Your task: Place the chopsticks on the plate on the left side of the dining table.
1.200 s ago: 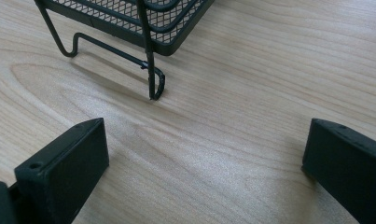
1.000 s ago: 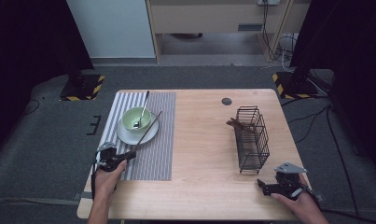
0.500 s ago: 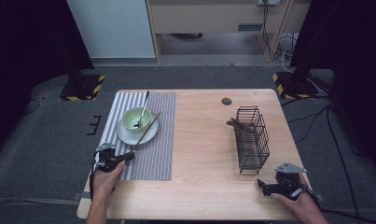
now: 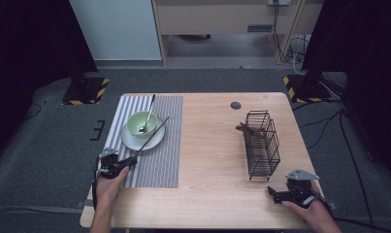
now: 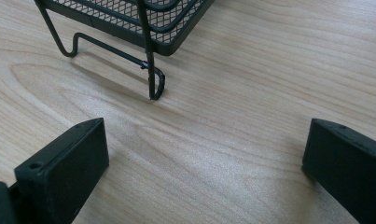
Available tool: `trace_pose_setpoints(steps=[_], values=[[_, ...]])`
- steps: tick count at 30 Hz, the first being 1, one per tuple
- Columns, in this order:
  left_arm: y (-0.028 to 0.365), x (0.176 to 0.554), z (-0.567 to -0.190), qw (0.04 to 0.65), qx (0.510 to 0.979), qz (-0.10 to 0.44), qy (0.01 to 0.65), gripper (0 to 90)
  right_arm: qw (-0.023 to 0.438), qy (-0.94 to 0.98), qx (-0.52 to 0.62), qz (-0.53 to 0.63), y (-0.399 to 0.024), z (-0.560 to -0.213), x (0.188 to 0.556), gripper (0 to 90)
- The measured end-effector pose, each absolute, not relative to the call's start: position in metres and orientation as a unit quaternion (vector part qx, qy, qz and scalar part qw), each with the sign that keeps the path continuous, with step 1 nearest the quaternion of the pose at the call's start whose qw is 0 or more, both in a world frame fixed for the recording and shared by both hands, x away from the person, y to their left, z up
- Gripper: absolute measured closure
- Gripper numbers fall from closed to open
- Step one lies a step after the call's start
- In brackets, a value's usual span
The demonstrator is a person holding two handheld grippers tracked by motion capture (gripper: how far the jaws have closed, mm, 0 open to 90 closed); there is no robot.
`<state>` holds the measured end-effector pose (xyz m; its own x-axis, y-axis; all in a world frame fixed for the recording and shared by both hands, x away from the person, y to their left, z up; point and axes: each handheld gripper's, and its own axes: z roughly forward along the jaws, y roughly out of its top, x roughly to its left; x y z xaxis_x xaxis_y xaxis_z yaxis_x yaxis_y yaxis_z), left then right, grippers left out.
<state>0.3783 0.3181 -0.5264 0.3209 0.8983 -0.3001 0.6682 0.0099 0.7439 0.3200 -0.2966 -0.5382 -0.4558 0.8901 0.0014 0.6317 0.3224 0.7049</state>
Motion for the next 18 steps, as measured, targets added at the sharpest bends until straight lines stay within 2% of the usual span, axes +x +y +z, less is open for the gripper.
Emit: trace_pose_setpoints(steps=[8,18], values=[[0.3166,0.3793,-0.5273,0.422,0.689,0.135,0.573,78.0,0.199,0.788,0.483,0.326,-0.2965,-0.5383,0.32,0.4],[0.3208,0.3752,-0.5205,0.447,0.665,0.162,0.576,58.2,0.198,0.789,0.482,0.326,-0.2967,-0.5382,0.32,0.4]])
